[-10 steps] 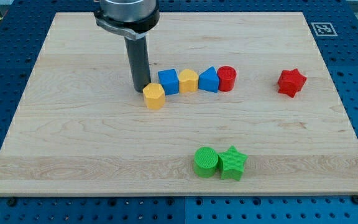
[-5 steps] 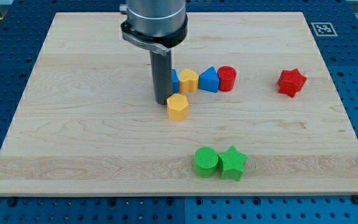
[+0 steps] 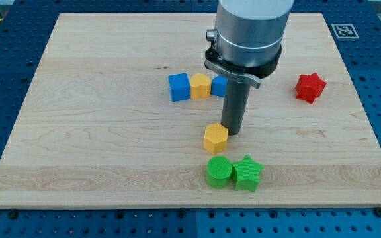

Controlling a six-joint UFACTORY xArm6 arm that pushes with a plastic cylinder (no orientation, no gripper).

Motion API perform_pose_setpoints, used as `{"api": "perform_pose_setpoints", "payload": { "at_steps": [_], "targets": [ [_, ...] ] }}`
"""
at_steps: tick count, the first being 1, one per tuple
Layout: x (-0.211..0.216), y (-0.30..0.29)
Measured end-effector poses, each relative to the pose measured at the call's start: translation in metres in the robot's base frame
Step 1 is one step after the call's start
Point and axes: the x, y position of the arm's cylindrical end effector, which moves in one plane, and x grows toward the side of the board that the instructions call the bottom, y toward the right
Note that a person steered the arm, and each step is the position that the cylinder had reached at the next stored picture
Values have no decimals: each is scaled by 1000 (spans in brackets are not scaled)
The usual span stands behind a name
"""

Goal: Move yellow hexagon towards left side of the green circle

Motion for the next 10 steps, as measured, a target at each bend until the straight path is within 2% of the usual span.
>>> {"api": "perform_pose_setpoints", "payload": {
  "at_steps": [3, 10],
  "targets": [
    [33, -29],
    [25, -69]
  ]
}}
